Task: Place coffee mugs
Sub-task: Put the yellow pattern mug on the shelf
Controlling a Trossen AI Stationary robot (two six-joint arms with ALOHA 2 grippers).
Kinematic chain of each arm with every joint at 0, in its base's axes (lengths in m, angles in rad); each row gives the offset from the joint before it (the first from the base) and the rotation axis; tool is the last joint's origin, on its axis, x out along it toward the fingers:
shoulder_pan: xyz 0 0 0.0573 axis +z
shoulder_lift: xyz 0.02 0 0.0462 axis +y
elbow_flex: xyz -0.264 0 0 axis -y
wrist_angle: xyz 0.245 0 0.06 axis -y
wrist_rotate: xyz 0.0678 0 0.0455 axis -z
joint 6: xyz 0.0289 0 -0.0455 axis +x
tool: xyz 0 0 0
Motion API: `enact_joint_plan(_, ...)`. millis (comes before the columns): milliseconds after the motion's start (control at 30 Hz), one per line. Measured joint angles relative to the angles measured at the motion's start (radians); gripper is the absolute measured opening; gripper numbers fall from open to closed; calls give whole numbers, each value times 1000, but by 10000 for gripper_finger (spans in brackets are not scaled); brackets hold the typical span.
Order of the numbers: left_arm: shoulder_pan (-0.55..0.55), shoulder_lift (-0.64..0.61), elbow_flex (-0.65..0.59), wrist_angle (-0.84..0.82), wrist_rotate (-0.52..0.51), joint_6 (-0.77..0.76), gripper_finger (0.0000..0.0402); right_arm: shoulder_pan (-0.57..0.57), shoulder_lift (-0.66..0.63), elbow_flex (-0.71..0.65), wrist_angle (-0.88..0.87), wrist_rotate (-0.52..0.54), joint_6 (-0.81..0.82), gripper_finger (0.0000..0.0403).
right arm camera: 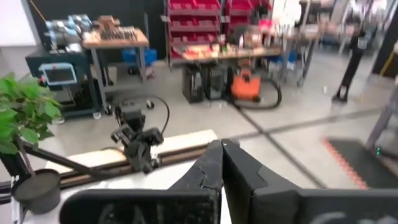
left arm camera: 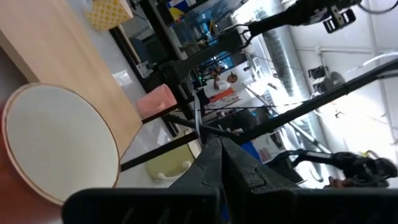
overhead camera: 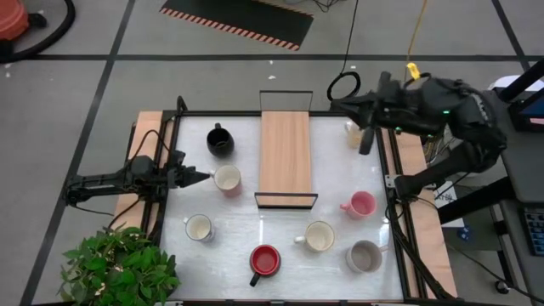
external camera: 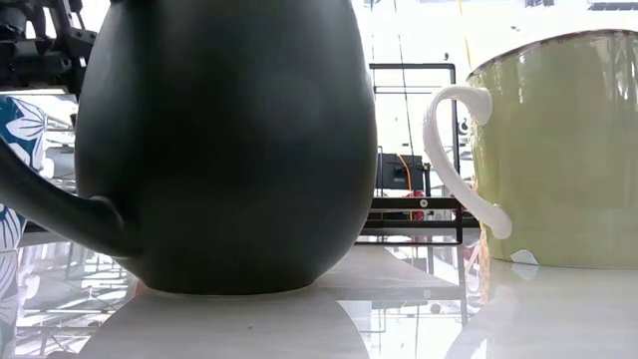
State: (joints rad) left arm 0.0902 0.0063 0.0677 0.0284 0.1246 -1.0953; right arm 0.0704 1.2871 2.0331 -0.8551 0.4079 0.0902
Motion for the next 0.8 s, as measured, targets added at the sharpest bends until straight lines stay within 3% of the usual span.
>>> enact_joint_plan(267,0,0,0,4,-3,42,1,-54,81,25,-48,-73,124,0)
enact_joint_plan(500,0,0,0,9,-3,40,1,-161,128,25,-158,-88,462,0)
enact_joint_plan(800,0,0,0,104,-3,47,1,-325,211,25,-391,-311,743,0)
